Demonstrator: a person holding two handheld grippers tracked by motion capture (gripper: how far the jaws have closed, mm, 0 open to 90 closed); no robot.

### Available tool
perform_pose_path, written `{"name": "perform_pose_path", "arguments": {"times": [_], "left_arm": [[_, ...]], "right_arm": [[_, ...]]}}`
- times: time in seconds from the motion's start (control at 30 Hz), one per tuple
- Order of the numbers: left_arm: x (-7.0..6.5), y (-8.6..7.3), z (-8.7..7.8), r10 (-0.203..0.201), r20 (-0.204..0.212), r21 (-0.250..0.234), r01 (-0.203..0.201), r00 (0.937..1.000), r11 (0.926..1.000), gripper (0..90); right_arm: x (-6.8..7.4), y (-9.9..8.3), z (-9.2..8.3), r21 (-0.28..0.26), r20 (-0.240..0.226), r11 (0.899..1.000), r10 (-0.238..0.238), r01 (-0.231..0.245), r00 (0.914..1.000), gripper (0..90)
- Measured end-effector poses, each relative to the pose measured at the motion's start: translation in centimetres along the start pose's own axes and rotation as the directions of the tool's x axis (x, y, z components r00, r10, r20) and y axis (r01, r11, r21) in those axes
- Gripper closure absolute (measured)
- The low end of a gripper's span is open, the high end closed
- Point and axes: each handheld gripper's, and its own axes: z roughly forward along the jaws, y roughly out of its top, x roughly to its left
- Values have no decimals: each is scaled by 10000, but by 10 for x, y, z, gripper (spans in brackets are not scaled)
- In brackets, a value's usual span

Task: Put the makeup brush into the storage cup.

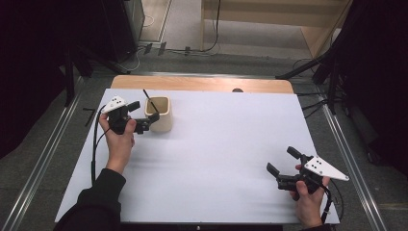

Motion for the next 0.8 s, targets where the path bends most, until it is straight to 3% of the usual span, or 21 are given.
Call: {"name": "perform_pose_path", "arguments": {"times": [0.43,0.8], "left_arm": [[-6,-6,-21,309,15,-282,-309,9995,9991,0],[-7,-20,-37,236,-135,-281,-240,9996,9993,0]], "right_arm": [[0,0,0,-8,3,10000,4,-4,10000,3],[0,0,0,-7,7,10000,-5,5,10000,3]]}}
